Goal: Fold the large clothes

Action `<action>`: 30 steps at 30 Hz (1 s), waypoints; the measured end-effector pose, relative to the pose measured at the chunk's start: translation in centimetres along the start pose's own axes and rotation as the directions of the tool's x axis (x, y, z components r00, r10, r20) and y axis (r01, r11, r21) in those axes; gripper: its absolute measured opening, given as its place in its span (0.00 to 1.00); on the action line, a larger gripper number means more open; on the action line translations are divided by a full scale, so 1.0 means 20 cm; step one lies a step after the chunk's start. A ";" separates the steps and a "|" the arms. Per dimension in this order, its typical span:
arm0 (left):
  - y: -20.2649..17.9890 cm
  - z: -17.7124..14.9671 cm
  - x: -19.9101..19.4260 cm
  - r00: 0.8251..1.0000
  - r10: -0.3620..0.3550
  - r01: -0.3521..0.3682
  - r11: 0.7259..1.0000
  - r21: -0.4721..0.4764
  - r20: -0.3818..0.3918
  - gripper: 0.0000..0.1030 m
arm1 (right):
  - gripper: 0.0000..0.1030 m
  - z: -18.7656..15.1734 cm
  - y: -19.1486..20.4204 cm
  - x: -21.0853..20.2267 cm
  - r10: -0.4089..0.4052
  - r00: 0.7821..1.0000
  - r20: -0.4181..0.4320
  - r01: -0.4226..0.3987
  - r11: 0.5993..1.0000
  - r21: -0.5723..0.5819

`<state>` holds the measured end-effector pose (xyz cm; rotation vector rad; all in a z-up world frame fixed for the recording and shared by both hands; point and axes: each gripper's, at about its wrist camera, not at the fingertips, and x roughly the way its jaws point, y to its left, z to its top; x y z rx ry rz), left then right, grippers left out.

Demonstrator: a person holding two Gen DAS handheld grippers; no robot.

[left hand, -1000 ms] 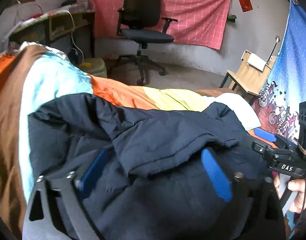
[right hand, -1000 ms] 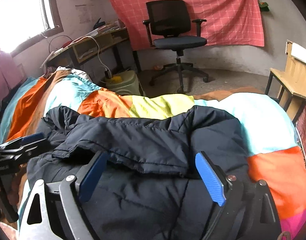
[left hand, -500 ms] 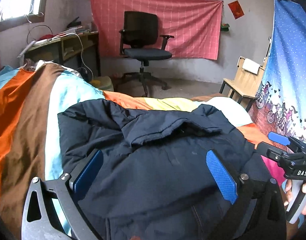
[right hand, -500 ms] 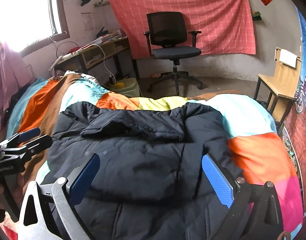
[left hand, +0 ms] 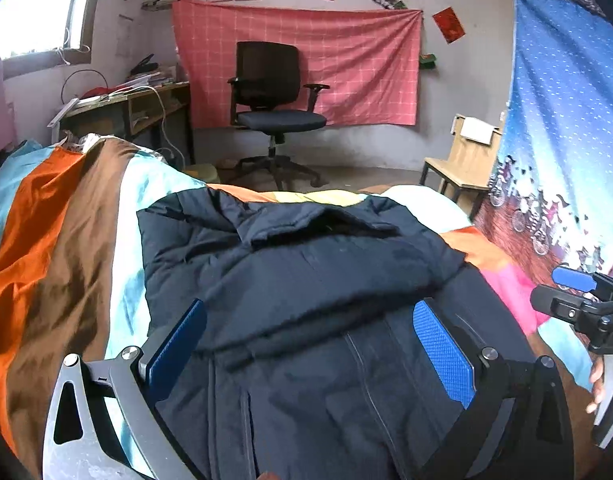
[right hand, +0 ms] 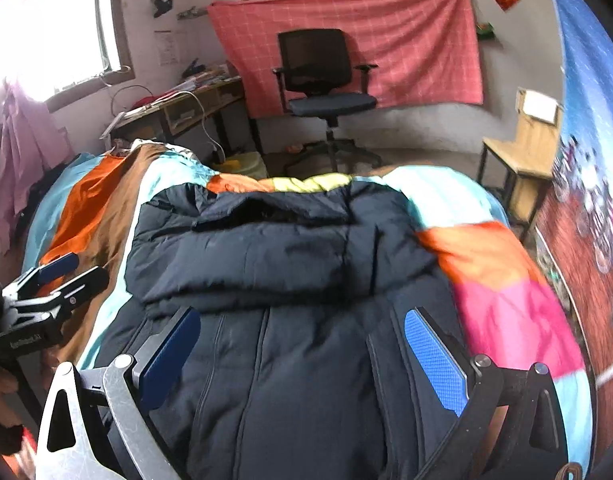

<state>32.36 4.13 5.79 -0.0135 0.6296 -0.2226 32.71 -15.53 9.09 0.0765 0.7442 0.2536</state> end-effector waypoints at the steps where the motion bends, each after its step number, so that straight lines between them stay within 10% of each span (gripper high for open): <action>1: -0.02 -0.02 -0.03 1.000 -0.004 0.004 1.000 0.002 -0.004 0.98 | 1.00 -0.03 0.01 -0.05 -0.006 1.000 -0.015 0.006 1.000 0.005; 30: -0.13 -0.72 -0.08 0.961 0.137 -0.114 0.988 0.108 -0.241 0.98 | 1.00 -0.63 -0.10 -0.08 0.092 0.960 -0.266 -0.167 0.948 -0.272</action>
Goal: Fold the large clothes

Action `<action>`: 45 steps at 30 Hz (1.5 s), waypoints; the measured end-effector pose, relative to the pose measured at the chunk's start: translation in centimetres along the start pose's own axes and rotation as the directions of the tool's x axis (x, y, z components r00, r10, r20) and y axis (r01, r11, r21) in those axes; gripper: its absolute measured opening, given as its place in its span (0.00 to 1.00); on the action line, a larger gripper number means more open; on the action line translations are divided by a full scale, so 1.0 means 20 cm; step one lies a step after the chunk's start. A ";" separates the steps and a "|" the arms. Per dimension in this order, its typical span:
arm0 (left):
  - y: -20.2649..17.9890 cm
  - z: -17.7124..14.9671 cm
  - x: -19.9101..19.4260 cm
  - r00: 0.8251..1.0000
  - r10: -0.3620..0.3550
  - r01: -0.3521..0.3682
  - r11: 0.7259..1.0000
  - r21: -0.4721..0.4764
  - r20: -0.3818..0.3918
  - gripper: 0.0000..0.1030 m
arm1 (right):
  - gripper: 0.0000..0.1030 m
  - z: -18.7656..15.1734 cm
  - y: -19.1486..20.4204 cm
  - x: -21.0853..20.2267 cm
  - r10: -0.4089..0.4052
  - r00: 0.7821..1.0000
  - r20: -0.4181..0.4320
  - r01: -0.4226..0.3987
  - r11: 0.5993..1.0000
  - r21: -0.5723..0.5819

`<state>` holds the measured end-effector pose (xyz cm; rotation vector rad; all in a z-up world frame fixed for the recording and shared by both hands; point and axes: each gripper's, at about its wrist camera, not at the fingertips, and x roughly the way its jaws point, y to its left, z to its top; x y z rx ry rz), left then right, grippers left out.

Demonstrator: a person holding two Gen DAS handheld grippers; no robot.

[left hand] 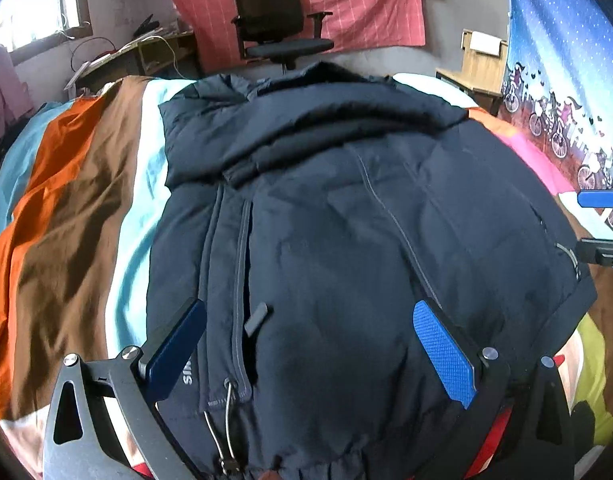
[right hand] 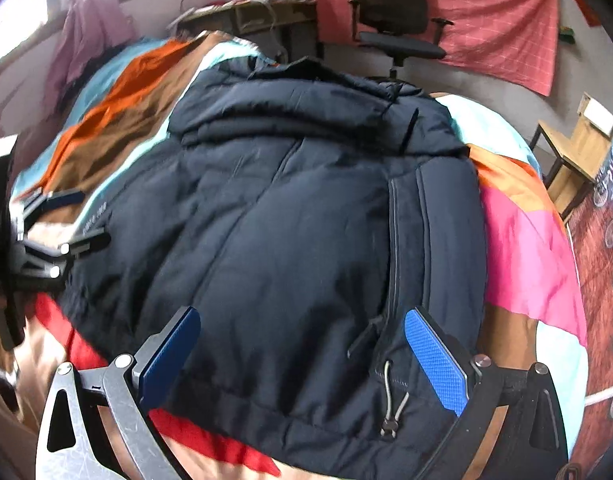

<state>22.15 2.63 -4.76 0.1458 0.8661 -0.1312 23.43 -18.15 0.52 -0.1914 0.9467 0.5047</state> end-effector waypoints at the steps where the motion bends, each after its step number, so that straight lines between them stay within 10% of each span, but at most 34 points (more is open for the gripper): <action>1: 0.00 -0.01 0.00 1.000 -0.002 0.002 1.000 0.001 -0.007 0.98 | 1.00 -0.01 0.00 0.01 0.002 1.000 -0.009 -0.003 1.000 -0.014; 15: 0.00 -0.31 -0.10 0.980 -0.186 0.195 0.963 0.183 -0.065 0.98 | 1.00 -0.29 0.07 0.11 0.050 0.985 -0.167 -0.098 0.950 -0.295; 27: -0.09 -0.53 -0.07 0.985 -0.106 0.154 0.893 0.423 -0.134 0.98 | 1.00 -0.51 0.07 0.19 -0.017 0.972 -0.234 -0.088 0.898 -0.431; 37: -0.13 -0.62 -0.02 0.996 0.034 0.010 0.870 0.493 -0.080 0.98 | 1.00 -0.58 0.07 0.21 -0.036 0.975 -0.218 -0.072 0.881 -0.468; 45: -0.15 -0.66 -0.03 0.966 0.241 -0.256 0.812 0.524 0.099 0.98 | 1.00 -0.76 0.18 0.19 -0.141 0.986 -0.091 0.050 0.764 -0.643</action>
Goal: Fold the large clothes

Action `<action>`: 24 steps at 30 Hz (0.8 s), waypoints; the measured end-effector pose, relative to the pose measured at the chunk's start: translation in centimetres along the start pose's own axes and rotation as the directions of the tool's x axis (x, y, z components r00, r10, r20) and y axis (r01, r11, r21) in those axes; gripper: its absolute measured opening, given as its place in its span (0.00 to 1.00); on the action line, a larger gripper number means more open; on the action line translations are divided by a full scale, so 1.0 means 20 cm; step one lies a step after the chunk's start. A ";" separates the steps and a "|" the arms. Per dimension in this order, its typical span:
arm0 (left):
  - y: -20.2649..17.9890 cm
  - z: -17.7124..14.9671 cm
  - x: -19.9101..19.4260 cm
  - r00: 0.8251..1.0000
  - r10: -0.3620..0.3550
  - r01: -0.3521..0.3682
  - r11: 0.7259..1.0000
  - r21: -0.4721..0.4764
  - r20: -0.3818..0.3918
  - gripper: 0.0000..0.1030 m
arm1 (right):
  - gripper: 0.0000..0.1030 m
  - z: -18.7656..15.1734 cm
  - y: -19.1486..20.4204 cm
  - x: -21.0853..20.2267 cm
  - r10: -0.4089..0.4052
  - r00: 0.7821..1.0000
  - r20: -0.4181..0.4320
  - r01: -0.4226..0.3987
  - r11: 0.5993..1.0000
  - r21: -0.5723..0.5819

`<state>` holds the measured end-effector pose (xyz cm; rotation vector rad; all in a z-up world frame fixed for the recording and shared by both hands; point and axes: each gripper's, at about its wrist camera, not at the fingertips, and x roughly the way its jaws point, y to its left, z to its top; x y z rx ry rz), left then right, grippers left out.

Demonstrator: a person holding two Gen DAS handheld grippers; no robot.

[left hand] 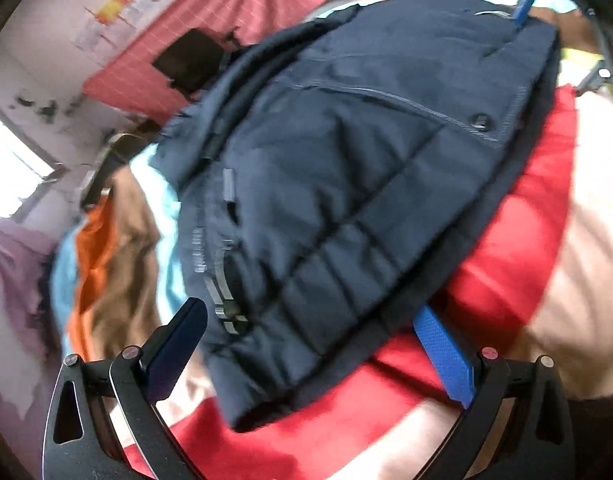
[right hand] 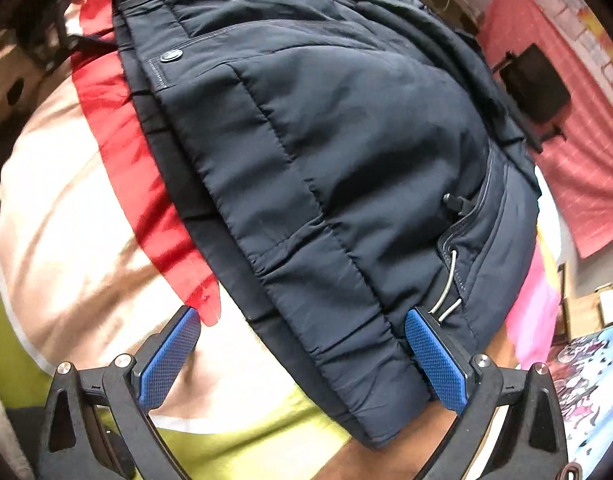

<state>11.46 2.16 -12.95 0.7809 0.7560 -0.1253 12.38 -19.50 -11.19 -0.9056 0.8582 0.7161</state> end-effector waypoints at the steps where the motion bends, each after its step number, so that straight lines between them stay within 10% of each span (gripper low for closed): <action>1: 0.02 0.00 0.01 1.000 -0.001 0.001 1.000 -0.023 -0.007 0.97 | 1.00 0.00 0.01 0.00 -0.008 1.000 0.003 0.008 1.000 -0.001; 13: 0.03 0.02 -0.05 0.999 -0.034 0.036 0.998 -0.042 0.041 0.42 | 0.97 -0.07 0.24 -0.09 -0.267 0.958 0.107 0.278 0.956 -0.094; 24: 0.14 0.13 -0.09 0.993 -0.102 0.108 0.988 -0.114 0.057 0.16 | 0.23 -0.09 0.17 -0.12 -0.322 0.941 0.103 0.326 0.945 -0.018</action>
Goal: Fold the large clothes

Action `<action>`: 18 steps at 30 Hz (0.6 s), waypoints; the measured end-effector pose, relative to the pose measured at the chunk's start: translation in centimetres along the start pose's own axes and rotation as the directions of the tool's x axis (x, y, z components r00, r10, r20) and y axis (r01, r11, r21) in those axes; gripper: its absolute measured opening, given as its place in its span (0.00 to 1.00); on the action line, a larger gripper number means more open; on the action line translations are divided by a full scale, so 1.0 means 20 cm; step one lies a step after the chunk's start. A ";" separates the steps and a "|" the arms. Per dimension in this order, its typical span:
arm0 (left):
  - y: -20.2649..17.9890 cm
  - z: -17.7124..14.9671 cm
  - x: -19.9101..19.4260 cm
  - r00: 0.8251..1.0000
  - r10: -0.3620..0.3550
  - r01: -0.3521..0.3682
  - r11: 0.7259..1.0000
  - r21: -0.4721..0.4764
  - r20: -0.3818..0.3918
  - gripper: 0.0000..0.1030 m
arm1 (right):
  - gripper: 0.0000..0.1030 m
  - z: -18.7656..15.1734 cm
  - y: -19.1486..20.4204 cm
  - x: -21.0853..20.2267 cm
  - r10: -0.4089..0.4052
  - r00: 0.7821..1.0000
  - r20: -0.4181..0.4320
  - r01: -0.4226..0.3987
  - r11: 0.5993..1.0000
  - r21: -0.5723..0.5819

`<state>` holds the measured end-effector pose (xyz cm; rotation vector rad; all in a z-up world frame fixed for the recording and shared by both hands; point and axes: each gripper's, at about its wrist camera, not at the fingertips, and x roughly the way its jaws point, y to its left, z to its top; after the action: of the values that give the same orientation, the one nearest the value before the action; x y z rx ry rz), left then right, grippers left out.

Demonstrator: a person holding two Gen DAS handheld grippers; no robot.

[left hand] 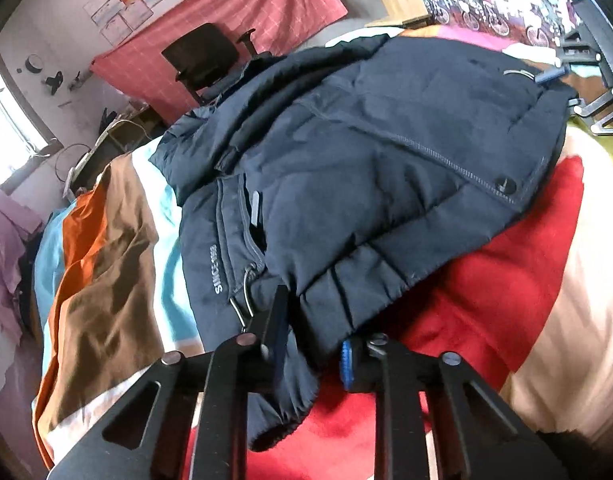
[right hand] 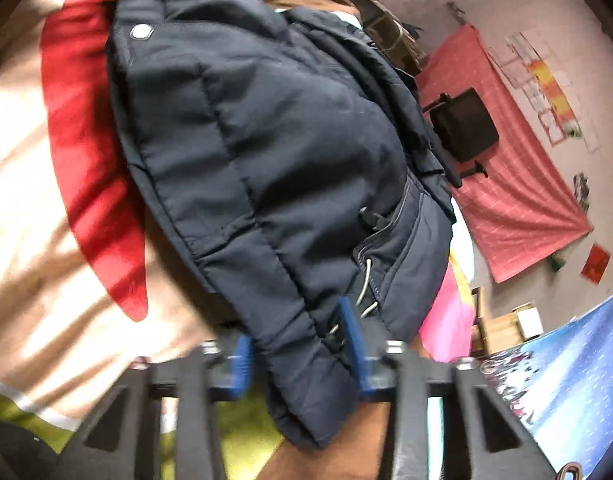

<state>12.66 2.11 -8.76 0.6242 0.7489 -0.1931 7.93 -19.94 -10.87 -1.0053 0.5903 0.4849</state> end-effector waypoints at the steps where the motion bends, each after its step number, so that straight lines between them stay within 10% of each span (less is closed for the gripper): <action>1: 0.00 0.01 -0.01 1.000 -0.002 0.002 1.000 -0.005 0.004 0.14 | 0.22 0.01 -0.03 0.01 0.008 1.000 0.007 -0.008 1.000 0.006; 18: 0.50 0.48 -0.13 0.991 -0.078 0.106 0.959 -0.262 0.112 0.07 | 0.09 0.39 -0.79 -0.15 0.096 0.983 0.154 -0.156 0.880 0.449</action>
<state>20.09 4.23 3.06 0.3206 0.6920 -0.2036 17.42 -20.60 4.31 -0.4791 0.6211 0.4903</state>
